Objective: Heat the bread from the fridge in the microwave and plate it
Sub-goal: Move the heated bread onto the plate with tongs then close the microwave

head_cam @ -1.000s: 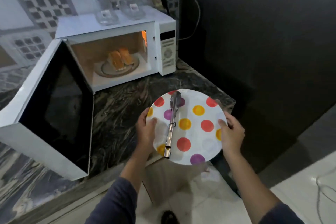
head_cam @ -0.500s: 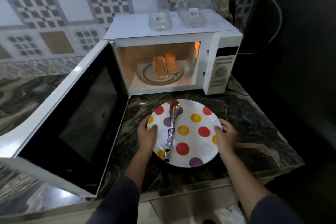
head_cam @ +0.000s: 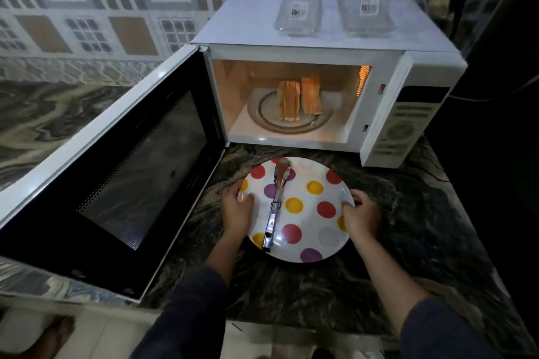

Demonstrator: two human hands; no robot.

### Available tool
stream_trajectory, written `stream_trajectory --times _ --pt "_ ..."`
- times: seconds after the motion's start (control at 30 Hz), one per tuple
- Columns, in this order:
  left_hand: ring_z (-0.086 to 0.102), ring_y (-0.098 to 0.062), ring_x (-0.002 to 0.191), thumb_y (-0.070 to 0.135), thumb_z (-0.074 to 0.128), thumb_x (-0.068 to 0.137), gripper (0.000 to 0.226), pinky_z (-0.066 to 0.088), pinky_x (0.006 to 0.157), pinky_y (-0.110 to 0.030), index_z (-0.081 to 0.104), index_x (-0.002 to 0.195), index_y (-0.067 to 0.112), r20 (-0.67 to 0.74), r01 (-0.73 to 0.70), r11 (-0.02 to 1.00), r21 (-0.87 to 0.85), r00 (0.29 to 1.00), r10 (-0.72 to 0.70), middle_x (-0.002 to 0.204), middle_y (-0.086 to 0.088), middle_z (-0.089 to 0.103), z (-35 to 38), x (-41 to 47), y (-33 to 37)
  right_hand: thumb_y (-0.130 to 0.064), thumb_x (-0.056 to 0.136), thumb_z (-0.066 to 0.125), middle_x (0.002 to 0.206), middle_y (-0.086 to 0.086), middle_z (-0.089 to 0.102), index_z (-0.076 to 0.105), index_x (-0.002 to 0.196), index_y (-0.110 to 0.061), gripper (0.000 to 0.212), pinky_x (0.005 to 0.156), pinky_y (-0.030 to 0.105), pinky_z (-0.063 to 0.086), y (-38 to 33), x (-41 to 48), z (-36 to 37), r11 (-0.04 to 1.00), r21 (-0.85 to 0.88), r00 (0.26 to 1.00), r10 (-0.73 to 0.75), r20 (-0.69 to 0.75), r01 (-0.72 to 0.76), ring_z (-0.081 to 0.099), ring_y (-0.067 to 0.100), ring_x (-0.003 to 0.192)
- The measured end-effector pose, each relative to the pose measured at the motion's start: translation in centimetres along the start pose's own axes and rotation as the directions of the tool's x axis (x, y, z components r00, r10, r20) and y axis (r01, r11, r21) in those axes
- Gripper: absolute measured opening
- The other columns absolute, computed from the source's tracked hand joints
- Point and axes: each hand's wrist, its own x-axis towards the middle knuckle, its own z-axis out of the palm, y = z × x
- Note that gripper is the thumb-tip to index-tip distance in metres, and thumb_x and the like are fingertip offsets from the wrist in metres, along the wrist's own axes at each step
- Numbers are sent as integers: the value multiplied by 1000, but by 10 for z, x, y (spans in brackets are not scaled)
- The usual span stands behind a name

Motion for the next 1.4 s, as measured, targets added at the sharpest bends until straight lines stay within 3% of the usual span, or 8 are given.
stream_trajectory --times 0.43,0.63,0.8,0.9,1.13,1.2,1.3,1.4 --pt "42 -32 128 -1 52 87 45 28 106 -24 47 132 1 37 -163 940 301 987 159 140 -20 43 -6 -16 10 -8 81 60 127 14 49 59 120 -10 39 103 41 39 -7 -7 1 900 -415 989 -149 -6 133 44 33 121" --pt "46 -30 126 -1 53 85 46 33 110 -35 50 131 2 131 -279 918 281 959 252 135 -17 52 -16 -15 0 -10 85 60 105 12 60 62 105 -5 22 83 26 40 -35 -40 32 892 -164 907 -417 55 420 57 29 101" --pt "48 -31 125 0 54 85 45 35 108 -32 50 130 -1 211 -334 898 288 936 281 134 -19 52 -23 -8 -1 -45 89 52 119 15 54 51 118 -4 50 84 35 44 -47 -66 67 863 -357 910 -236 340 357 53 32 110" --pt "49 -29 122 -1 54 85 44 33 99 -19 53 128 1 265 -355 888 292 922 282 132 -18 54 -27 -2 -1 -43 90 50 118 16 54 47 117 -5 47 81 34 45 -46 -73 75 829 -431 905 -192 381 357 55 33 108" --pt "64 -30 97 18 58 88 23 51 85 -33 68 102 3 175 -264 940 218 958 229 103 -15 70 -20 13 10 -26 90 54 83 7 62 55 87 -10 16 59 27 43 -35 -74 57 940 -178 895 -202 399 291 61 25 77" --pt "64 -31 93 21 53 92 25 48 82 -32 68 96 2 142 -246 964 101 963 230 97 -16 70 -15 10 27 -23 91 56 70 -2 57 54 81 -14 14 52 14 38 -35 -75 45 948 -75 881 -257 397 311 57 16 69" --pt "61 -25 100 45 45 94 42 48 89 -36 62 108 10 281 47 971 -234 959 21 103 -10 65 -4 1 60 -23 90 60 67 -6 57 58 80 -14 14 52 9 37 -38 -73 27 944 70 860 -325 393 324 53 4 64" --pt "62 -28 103 62 41 87 65 50 88 -36 57 118 8 492 310 851 -425 868 -70 109 -13 64 6 -3 80 -22 89 62 69 -4 58 63 81 -10 15 61 19 39 -43 -68 10 927 113 816 -369 445 358 54 4 64"
